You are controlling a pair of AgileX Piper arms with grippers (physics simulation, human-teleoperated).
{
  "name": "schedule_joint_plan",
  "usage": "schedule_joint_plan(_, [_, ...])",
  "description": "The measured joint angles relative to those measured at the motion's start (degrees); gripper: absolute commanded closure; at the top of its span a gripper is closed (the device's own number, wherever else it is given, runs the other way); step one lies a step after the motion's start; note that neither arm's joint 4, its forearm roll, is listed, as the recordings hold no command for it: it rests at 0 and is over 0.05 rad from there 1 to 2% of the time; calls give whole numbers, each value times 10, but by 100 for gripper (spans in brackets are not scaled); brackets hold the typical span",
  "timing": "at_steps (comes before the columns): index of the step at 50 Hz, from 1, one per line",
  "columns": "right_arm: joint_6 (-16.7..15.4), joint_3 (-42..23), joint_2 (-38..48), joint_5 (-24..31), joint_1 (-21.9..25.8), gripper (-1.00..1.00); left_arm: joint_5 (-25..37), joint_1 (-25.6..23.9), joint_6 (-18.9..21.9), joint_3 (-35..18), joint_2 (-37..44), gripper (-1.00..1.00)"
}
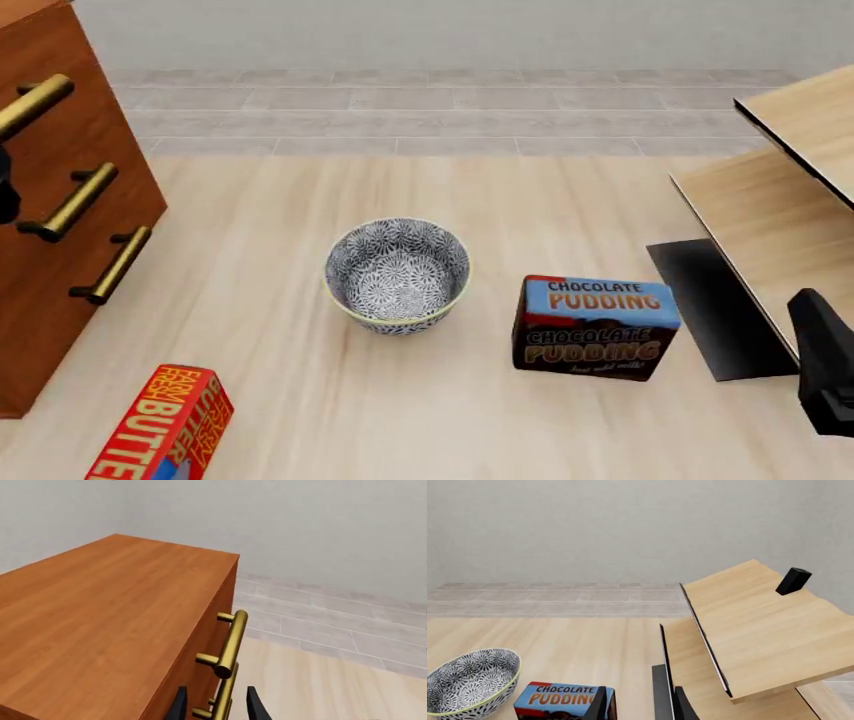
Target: Close the top drawer of the cabinet and put the bowl on top of it.
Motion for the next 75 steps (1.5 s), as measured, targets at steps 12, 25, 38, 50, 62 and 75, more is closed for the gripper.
schedule_joint_plan(12, [0, 0, 0, 0, 0, -100, 26, -24, 7, 0, -16, -100])
schedule_joint_plan(25, [0, 0, 0, 0, 0, -100, 81, -78, 6, 5, -60, -100])
schedule_joint_plan(38, [0, 0, 0, 0, 0, -100, 161, -134, -2, -12, -122, -100])
schedule_joint_plan(50, [0, 0, 0, 0, 0, -100, 236, -192, -6, -42, -173, -100])
schedule_joint_plan(62, [0, 0, 0, 0, 0, -100, 299, -249, -5, -77, -193, -100])
schedule_joint_plan(75, [0, 0, 0, 0, 0, -100, 345, -295, -18, -117, -133, -100])
